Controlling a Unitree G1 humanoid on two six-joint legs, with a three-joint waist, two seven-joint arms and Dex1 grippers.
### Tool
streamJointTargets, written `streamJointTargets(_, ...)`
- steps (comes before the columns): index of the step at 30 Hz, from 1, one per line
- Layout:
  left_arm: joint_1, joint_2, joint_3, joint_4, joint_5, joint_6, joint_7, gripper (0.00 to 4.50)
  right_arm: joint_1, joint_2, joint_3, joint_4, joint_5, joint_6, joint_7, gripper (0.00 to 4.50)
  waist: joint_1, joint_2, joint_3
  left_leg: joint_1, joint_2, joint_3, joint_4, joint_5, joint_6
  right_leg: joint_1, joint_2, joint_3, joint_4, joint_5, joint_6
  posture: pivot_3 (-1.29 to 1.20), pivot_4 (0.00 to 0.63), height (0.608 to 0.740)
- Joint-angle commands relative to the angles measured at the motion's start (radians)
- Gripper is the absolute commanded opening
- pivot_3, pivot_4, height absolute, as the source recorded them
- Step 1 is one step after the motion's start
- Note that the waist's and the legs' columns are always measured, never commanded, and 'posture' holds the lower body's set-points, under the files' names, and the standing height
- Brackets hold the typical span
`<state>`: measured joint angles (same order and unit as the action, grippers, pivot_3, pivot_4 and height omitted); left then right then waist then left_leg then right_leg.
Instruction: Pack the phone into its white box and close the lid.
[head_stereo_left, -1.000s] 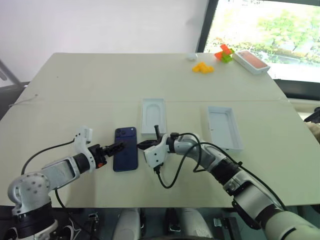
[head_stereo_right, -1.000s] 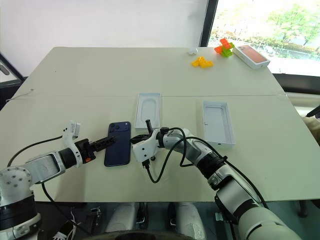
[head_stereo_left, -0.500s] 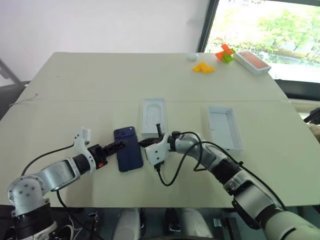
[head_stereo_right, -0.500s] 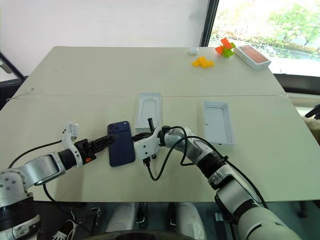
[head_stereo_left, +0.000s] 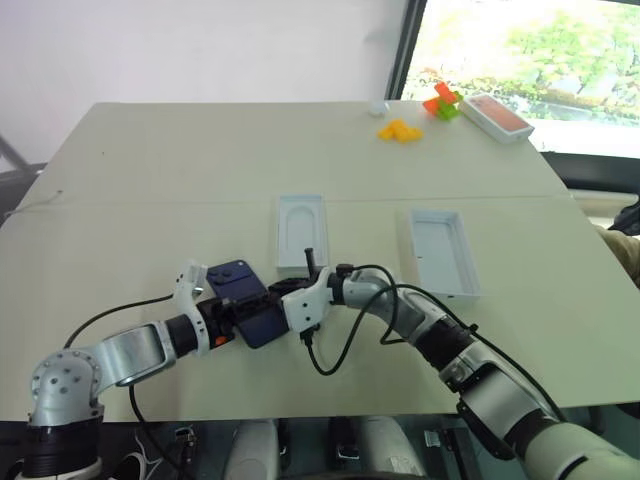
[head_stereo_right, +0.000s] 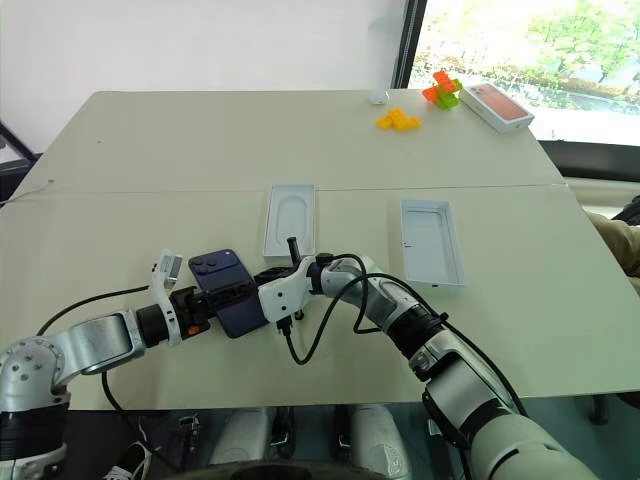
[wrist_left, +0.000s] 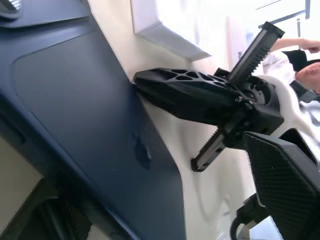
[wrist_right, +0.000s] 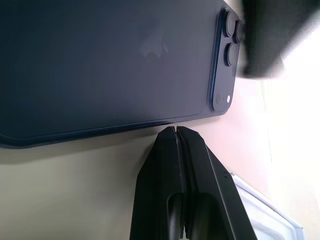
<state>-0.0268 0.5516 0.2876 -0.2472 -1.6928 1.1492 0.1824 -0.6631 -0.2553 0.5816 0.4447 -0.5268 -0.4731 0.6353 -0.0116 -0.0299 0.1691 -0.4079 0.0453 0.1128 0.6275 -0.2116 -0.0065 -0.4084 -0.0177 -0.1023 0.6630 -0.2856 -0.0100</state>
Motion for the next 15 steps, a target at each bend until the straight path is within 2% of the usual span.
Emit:
streamJointTargets(1, 0.002, 0.016, -0.010, -0.016, 0.025, -0.035, -0.023, 2.21, 0.001, -0.006, -0.002, -0.014, 0.003, 0.002, -0.002, 0.00, 0.000, 0.000, 0.000, 0.000, 0.000, 0.000, 0.000, 0.000, 0.000, 0.000, 0.000, 0.000, 0.000, 0.000, 0.000, 0.00, 0.150, 0.737)
streamJointTargets(4, 0.006, 0.014, -0.017, -0.012, 0.035, -0.052, -0.024, 0.69, -0.001, -0.005, -0.005, -0.015, 0.011, 0.005, -0.001, 0.00, 0.001, 0.000, 0.000, 0.000, 0.000, 0.000, 0.000, -0.001, -0.001, 0.000, 0.000, 0.000, 0.000, 0.000, 0.000, 0.00, 0.150, 0.737)
streamJointTargets(5, 0.009, 0.013, -0.020, -0.006, 0.034, -0.057, -0.029, 0.25, -0.003, -0.005, -0.006, -0.014, 0.012, 0.006, 0.000, 0.00, 0.001, -0.001, 0.000, 0.000, 0.000, 0.000, 0.000, -0.001, -0.002, 0.000, 0.000, 0.000, 0.000, 0.000, 0.000, 0.00, 0.150, 0.737)
streamJointTargets(6, 0.010, 0.014, -0.023, -0.006, 0.040, -0.063, -0.028, 0.01, -0.003, -0.005, -0.006, -0.014, 0.013, 0.008, -0.001, 0.00, 0.000, 0.000, 0.000, 0.000, 0.000, 0.000, 0.000, -0.001, -0.002, 0.001, 0.000, 0.000, 0.000, 0.000, 0.000, 0.00, 0.150, 0.737)
streamJointTargets(10, 0.018, 0.006, -0.033, 0.001, 0.050, -0.089, -0.037, 0.01, -0.003, -0.008, -0.008, -0.019, 0.015, 0.010, 0.001, 0.00, 0.000, 0.000, 0.000, 0.000, 0.000, 0.000, 0.000, -0.001, -0.002, 0.000, 0.000, 0.000, 0.000, 0.000, 0.000, 0.00, 0.150, 0.737)
streamJointTargets(13, 0.030, 0.017, -0.026, -0.009, 0.003, -0.095, -0.042, 0.01, 0.006, -0.024, -0.026, -0.050, 0.057, 0.021, 0.038, 0.00, 0.001, 0.000, 0.000, 0.000, 0.000, 0.000, 0.000, -0.001, -0.002, 0.000, 0.000, 0.000, 0.000, 0.000, 0.000, 0.00, 0.150, 0.737)
streamJointTargets(15, 0.043, 0.053, -0.005, -0.011, -0.048, -0.085, -0.068, 0.01, 0.028, -0.029, -0.071, -0.127, 0.187, 0.098, 0.131, 0.00, 0.001, -0.001, 0.001, 0.000, 0.000, 0.000, 0.000, -0.001, -0.002, 0.000, 0.000, 0.000, -0.001, 0.000, 0.000, 0.00, 0.150, 0.737)
